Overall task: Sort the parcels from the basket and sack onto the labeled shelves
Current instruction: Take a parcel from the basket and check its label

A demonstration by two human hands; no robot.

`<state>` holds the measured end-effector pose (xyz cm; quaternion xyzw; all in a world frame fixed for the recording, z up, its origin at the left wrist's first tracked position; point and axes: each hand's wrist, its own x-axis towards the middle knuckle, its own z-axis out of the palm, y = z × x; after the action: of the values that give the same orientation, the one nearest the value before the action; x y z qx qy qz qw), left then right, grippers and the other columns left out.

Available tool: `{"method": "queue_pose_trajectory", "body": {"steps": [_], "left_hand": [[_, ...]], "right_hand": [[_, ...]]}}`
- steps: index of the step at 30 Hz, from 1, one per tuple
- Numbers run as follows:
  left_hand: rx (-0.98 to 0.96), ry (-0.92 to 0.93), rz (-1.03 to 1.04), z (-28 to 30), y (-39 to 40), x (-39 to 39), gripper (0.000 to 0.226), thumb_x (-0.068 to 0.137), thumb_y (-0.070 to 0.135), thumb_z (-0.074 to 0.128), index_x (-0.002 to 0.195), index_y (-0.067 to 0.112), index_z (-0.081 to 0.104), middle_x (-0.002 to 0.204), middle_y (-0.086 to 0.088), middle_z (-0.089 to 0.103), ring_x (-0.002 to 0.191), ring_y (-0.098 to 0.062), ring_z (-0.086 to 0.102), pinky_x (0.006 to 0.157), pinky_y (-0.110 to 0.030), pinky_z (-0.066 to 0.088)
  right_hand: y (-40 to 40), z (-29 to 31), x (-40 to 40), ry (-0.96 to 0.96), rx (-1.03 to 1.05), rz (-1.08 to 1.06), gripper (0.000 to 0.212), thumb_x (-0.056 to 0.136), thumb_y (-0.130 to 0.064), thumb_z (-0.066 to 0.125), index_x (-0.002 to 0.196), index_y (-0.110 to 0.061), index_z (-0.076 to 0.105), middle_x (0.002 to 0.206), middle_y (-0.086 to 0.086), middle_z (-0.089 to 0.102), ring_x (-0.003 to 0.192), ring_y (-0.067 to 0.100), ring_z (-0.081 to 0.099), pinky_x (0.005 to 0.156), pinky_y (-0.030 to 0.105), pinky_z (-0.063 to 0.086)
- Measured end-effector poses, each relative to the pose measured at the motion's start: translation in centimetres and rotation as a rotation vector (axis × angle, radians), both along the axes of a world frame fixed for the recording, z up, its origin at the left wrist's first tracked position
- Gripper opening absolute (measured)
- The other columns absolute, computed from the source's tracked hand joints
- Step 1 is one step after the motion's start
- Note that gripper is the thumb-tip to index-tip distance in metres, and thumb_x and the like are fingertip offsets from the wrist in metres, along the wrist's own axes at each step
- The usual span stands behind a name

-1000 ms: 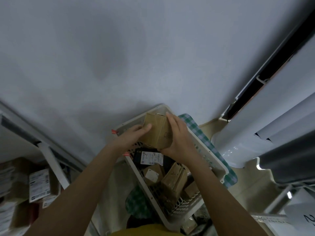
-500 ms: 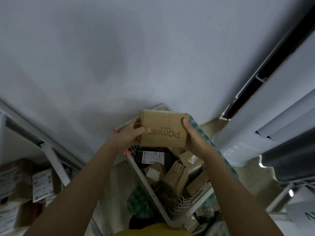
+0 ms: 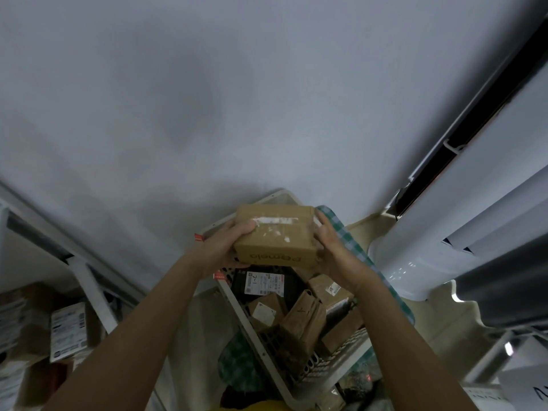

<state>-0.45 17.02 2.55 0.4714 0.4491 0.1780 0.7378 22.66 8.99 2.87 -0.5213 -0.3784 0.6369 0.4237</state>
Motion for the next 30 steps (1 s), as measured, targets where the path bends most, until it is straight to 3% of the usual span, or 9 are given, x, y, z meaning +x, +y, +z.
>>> {"method": "queue_pose_trajectory", "body": {"steps": [4,6,8,11,14,19,22,26,30], "left_hand": [[0.046,-0.08,0.007,0.1,-0.1,0.0,0.092,0.055,0.052,0.077,0.137,0.031,0.039,0.132,-0.006,0.053,0.11,-0.023,0.061,0.078,-0.032,0.057],[-0.025,-0.111,-0.034,0.2,-0.2,-0.2,0.096,0.057,0.064,0.079,0.137,0.027,0.042,0.131,-0.008,0.055,0.112,-0.024,0.061,0.083,-0.037,0.056],[-0.126,-0.09,-0.038,0.2,-0.1,-0.3,0.087,0.063,0.08,0.059,0.133,0.028,0.047,0.128,-0.008,0.06,0.113,-0.025,0.061,0.089,-0.046,0.053],[-0.236,-0.086,0.0,0.4,0.0,0.0,0.071,0.069,0.074,0.043,0.128,0.035,0.049,0.124,-0.008,0.061,0.113,-0.029,0.061,0.083,-0.051,0.053],[-0.22,-0.056,0.073,0.5,0.0,0.4,0.066,0.074,0.062,0.056,0.13,0.028,0.051,0.113,-0.008,0.065,0.097,-0.024,0.067,0.074,-0.043,0.056],[-0.11,-0.006,0.152,0.4,0.0,0.4,0.037,0.093,0.036,0.055,0.125,0.017,0.054,0.097,-0.004,0.071,0.082,-0.016,0.069,0.068,-0.034,0.058],[-0.06,-0.022,0.164,0.8,-0.3,0.7,0.032,0.096,0.03,0.051,0.126,0.019,0.051,0.098,-0.002,0.071,0.082,-0.013,0.069,0.064,-0.03,0.057],[0.004,-0.065,0.156,0.9,-0.4,0.8,0.051,0.093,0.014,0.055,0.141,0.023,0.038,0.12,-0.009,0.064,0.092,-0.019,0.07,0.066,-0.032,0.058],[0.166,0.085,0.077,1.6,-1.1,0.7,0.091,0.086,0.003,0.064,0.154,0.027,0.009,0.134,-0.005,0.053,0.106,-0.02,0.062,0.088,-0.033,0.051]], "right_hand": [[0.4,0.0,0.1,-0.072,-0.06,-0.003,0.078,0.066,-0.058,0.076,0.135,-0.038,0.045,0.135,0.005,0.055,0.114,0.024,0.062,0.087,0.049,0.057],[0.4,-0.4,0.1,-0.139,-0.004,-0.034,0.094,0.06,-0.053,0.078,0.143,-0.039,0.034,0.138,0.002,0.05,0.116,0.022,0.06,0.09,0.044,0.056],[0.2,-0.5,0.1,-0.154,0.071,-0.037,0.108,0.057,-0.046,0.08,0.148,-0.042,0.023,0.137,-0.006,0.047,0.119,0.017,0.056,0.087,0.034,0.057],[0.0,-0.3,0.2,-0.205,0.156,0.014,0.119,0.057,-0.038,0.083,0.152,-0.042,0.011,0.139,-0.012,0.043,0.122,0.003,0.049,0.084,0.021,0.053],[-0.1,-0.2,0.3,-0.222,0.16,0.048,0.121,0.062,-0.026,0.084,0.153,-0.039,0.005,0.133,-0.019,0.043,0.112,-0.013,0.049,0.078,0.011,0.05],[0.5,0.1,-0.3,-0.091,-0.011,-0.08,0.126,0.053,-0.072,0.079,0.152,-0.043,0.006,0.12,-0.024,0.055,0.127,0.013,0.049,0.083,0.029,0.051],[0.6,0.0,-0.3,-0.088,-0.113,-0.096,0.099,0.071,-0.066,0.061,0.153,-0.038,0.013,0.13,-0.009,0.056,0.129,0.027,0.05,0.079,0.039,0.055],[0.2,-0.8,-0.8,-0.023,-0.144,-0.084,0.074,0.079,-0.045,0.068,0.144,-0.036,0.033,0.123,0.002,0.065,0.104,0.025,0.069,0.08,0.045,0.059],[-0.3,-0.7,-0.2,-0.126,0.006,-0.121,0.065,0.092,-0.017,0.063,0.146,-0.037,0.032,0.114,0.002,0.068,0.095,0.016,0.071,0.073,0.027,0.057]]}}
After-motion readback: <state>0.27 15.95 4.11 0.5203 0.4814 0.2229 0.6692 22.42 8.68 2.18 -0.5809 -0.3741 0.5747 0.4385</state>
